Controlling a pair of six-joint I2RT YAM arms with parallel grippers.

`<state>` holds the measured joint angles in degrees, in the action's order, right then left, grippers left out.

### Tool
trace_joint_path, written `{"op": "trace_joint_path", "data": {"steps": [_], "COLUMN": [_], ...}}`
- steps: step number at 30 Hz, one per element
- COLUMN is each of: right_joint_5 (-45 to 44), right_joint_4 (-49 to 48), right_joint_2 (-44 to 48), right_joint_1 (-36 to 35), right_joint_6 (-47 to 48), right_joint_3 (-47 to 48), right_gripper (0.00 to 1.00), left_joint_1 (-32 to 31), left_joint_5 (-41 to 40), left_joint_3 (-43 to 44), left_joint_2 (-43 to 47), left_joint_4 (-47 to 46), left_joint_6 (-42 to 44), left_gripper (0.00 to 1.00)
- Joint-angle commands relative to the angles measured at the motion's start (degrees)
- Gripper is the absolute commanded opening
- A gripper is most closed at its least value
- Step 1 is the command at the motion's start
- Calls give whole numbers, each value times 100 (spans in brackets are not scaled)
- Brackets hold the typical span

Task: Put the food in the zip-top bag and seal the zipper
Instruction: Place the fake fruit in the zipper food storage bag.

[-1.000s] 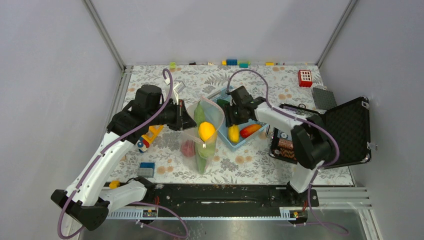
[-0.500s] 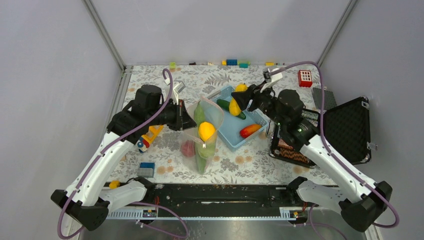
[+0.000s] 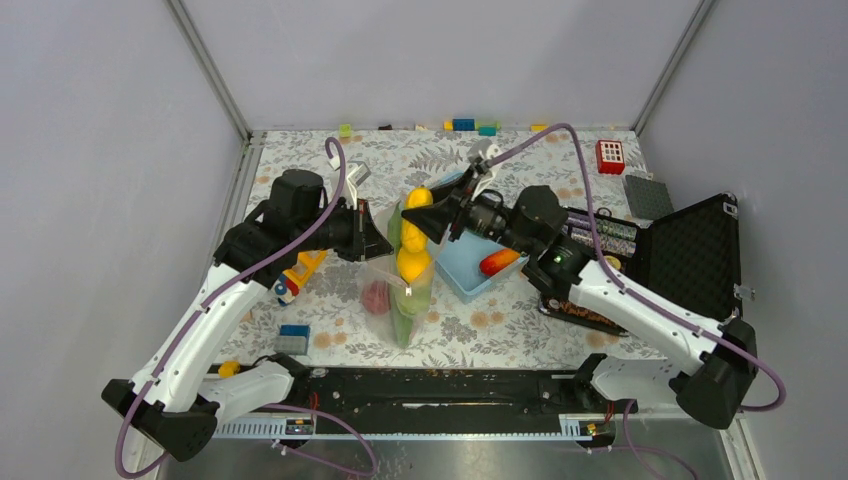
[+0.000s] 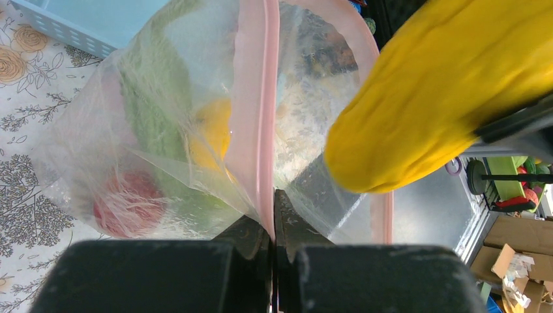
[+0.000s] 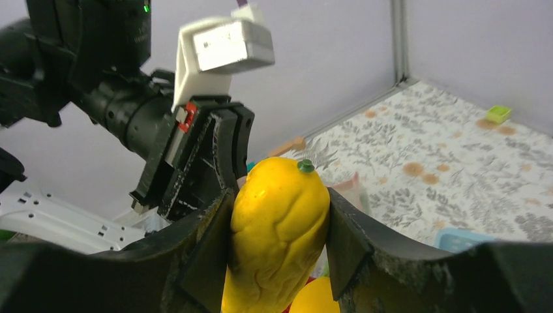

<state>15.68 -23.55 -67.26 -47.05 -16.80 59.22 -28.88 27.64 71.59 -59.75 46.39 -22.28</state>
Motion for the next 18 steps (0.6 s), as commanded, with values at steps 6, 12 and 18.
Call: {"op": "trace_joint_path", "data": {"steps": [6, 12, 18], "right_joint_5": [-159, -156, -143], "right_joint_4": [467, 777, 855], "right_joint_2": [-471, -419, -287], "right_joint_1": [-497, -548, -556], "right_joint_6": [395, 442, 314], "right_joint_3": [528, 551, 492], "right_gripper": [59, 84, 90], "left_joint_1": [14, 15, 19], "left_joint_5": [120, 109, 92], "left_joint_3": [27, 21, 27], "left_joint_2": [32, 49, 90], "left_joint_4": [-403, -402, -403], "left_joint_6": [22, 22, 25], "left_gripper": [0, 0, 0]}}
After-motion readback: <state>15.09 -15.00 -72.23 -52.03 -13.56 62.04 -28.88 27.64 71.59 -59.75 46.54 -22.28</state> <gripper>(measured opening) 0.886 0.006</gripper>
